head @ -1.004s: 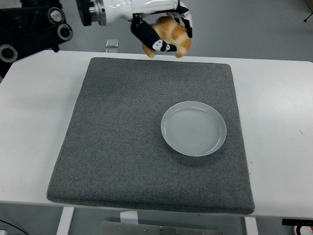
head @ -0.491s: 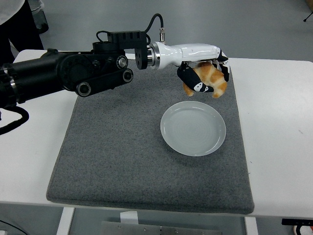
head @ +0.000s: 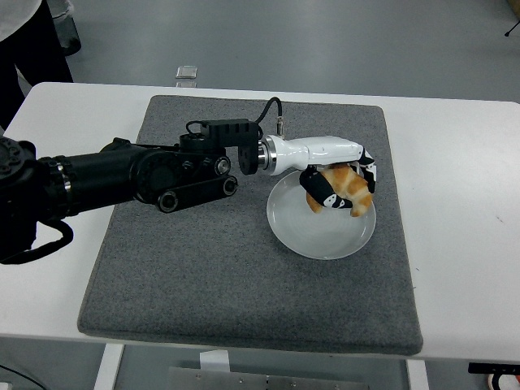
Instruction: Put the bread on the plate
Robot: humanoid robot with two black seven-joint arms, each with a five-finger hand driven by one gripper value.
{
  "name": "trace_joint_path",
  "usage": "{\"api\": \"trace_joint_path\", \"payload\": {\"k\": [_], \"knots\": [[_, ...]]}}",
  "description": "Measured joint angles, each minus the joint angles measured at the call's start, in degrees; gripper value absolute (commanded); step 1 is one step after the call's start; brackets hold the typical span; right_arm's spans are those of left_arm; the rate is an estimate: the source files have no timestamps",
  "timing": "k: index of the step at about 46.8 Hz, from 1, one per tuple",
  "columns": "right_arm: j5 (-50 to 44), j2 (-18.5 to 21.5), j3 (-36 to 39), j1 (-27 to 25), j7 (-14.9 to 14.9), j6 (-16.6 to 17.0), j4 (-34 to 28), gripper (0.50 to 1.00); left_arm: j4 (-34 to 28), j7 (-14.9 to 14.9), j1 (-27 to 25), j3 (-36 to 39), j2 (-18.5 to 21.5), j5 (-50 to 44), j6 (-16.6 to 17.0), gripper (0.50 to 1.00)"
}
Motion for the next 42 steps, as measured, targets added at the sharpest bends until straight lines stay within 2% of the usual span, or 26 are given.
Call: {"api": "trace_joint_path", "payload": {"k": [19,42], "knots": [[0.00,0.00,0.00,0.01,0.00,0.00,0.00,0.930,1.23,-0.13,4.56,0.11,0.02,1.36,0.71,0.500],[0.00,0.00,0.00,0.00,0.01,0.00,0.00,0.930,2.56,0.00,6.61,-0.46,0.09,0.62,1.27,0.500]]}}
